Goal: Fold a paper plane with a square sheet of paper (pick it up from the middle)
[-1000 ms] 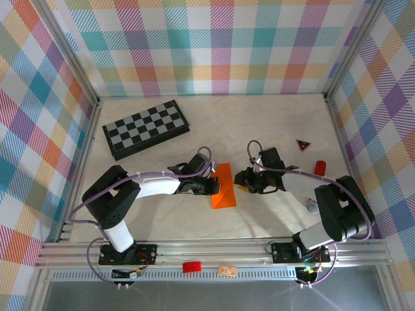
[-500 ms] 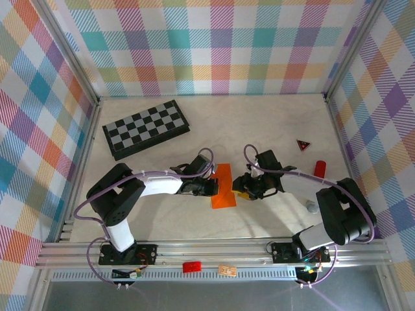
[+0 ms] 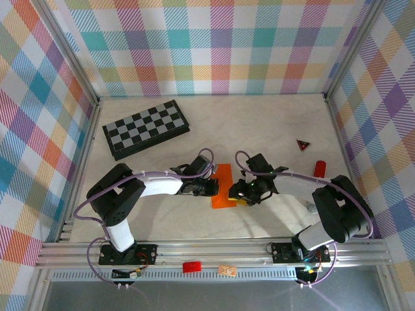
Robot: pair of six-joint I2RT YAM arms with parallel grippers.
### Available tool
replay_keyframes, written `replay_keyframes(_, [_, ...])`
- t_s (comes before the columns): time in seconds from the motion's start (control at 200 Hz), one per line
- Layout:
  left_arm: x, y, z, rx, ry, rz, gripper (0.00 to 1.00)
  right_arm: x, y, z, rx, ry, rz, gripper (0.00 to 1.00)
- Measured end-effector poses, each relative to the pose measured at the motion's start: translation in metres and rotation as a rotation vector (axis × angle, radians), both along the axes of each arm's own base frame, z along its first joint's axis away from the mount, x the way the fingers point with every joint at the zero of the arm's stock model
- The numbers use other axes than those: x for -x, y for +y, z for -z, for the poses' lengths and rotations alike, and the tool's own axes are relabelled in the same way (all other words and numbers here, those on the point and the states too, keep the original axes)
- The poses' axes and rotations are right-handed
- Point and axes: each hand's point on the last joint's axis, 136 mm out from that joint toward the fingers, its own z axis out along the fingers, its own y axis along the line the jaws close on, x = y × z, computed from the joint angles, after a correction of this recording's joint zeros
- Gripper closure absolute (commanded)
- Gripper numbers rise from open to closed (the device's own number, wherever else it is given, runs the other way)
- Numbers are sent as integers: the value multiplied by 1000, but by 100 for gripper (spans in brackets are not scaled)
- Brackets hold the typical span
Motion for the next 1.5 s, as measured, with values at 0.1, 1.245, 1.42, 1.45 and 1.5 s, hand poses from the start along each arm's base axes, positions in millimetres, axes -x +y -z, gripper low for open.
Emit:
replay_keyframes(0.1, [0,0,0,0,0,0,95,2,1,2,20,-4,0,57])
replay_keyframes(1.245, [0,0,0,1,0,1,96,-59,25,-5,-104,-88,118,55])
replay_keyframes(1.42, [0,0,0,1,0,1,96,-68,22,-5,-122,-99,136,59])
replay_keyframes(1.45, [0,0,0,1,1,1,96,-69,22,-3,-127,-97,137,60])
replay_keyframes(1.5, [0,-1,0,1,0,1,96,-69,21,1,-132,-91,138,61])
